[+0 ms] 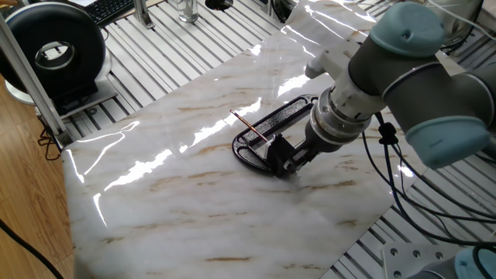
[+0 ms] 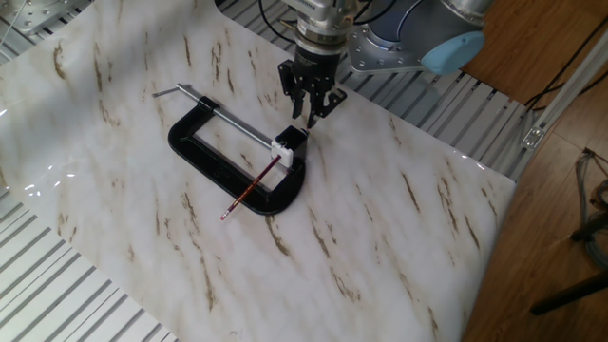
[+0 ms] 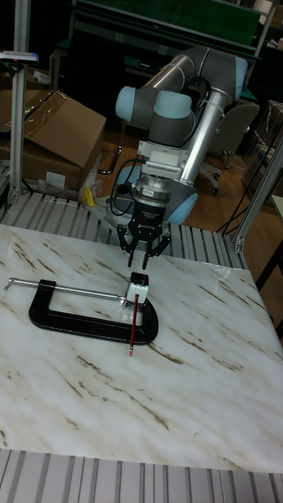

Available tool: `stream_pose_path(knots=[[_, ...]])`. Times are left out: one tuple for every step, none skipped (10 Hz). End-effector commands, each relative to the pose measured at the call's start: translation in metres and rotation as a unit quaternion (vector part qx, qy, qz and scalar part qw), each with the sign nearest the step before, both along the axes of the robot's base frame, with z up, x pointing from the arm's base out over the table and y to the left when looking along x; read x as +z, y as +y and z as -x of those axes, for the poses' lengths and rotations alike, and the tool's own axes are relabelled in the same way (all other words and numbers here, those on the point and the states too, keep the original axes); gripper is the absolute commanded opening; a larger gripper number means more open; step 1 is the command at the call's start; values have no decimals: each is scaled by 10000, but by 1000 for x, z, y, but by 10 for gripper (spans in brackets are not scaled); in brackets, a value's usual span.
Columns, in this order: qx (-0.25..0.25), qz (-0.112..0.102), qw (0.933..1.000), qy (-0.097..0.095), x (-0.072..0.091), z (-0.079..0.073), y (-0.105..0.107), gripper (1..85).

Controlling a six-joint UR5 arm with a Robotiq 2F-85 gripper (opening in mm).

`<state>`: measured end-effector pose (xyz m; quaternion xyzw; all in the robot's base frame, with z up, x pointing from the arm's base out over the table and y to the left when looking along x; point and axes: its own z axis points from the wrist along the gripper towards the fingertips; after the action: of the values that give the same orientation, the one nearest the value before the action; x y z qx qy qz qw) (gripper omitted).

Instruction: Sharpen the pencil with a pencil sharpener

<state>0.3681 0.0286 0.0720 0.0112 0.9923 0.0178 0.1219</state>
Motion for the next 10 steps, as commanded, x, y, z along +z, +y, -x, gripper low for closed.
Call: stream_pose_path(knots=[[-50,-173,9998,53,1,5,6,370],[-56,-236,9997,77,0,7,8,370],[-19,-273,9996,68,-3,8,9,370],[8,-289,9996,20,-7,6,8,370],[29,-260,9997,-4,-10,3,6,370],[43,-241,9997,-28,-12,1,4,367],[56,-252,9996,-67,-14,-1,4,367],[76,-246,9996,-98,-16,-2,3,367],[97,-240,9996,-130,-18,-4,2,367],[111,-236,9995,-154,-20,-5,1,367]])
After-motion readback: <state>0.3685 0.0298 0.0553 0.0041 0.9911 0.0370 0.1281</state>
